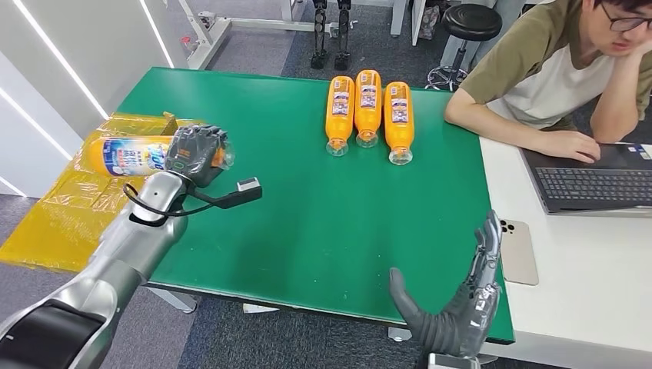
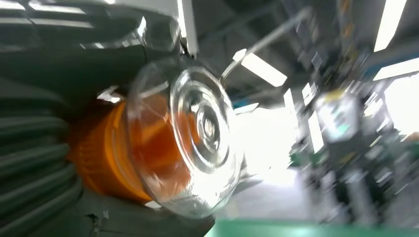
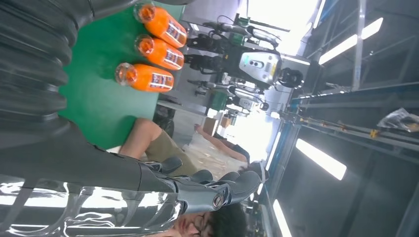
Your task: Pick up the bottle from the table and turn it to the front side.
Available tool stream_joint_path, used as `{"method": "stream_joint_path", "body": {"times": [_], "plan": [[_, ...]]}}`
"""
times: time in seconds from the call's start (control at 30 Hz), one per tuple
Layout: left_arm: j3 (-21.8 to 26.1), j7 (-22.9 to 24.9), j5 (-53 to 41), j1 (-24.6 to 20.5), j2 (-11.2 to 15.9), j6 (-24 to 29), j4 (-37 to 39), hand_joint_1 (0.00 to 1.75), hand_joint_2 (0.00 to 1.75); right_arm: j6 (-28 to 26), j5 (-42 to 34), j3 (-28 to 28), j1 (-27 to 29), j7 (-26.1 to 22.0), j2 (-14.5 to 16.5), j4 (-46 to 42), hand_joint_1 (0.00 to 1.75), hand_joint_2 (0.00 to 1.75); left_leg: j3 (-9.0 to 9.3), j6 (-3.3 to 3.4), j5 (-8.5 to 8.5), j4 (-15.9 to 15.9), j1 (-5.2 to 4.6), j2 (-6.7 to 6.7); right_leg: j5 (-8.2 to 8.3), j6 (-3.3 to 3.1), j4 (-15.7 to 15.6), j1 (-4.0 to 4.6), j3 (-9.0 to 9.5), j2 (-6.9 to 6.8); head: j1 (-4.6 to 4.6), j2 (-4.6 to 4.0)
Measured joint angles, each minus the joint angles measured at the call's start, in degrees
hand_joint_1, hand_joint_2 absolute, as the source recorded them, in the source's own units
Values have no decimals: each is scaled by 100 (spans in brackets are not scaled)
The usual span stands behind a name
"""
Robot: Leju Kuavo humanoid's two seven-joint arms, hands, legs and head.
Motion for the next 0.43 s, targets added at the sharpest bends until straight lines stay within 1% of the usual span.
{"method": "stream_joint_path", "body": {"times": [0.13, 0.2, 0.33, 0.43], "plan": [[-2, -97, -176, -174, 265, -508, 501, 175, 175, 1, 5, 25, 21, -3, 0, -189, 0, 175, -2, 0, 0, 0, 0, -1, -1, -1, -1, 0, 0, -2, 1, 0], [-3, -264, -233, -198, 348, -787, 682, 175, 175, 1, -26, 40, 23, -3, 0, -248, 0, 175, -2, 0, 0, 0, -1, -1, -1, -1, -2, -1, 0, -2, 1, 0], [-16, -705, -296, -240, 442, -1421, 986, 175, 175, 2, -92, 60, 22, -3, 0, -298, 0, 175, -3, 0, 0, 1, -1, -2, -1, -1, -3, -1, -1, -3, 2, 0], [-40, -756, -354, -275, 457, -1679, 1105, 175, 175, 3, -72, 69, 21, -3, 0, -310, 0, 175, -3, 0, 0, 1, -1, -3, 0, -1, -3, -2, 0, -5, 2, 0]]}}
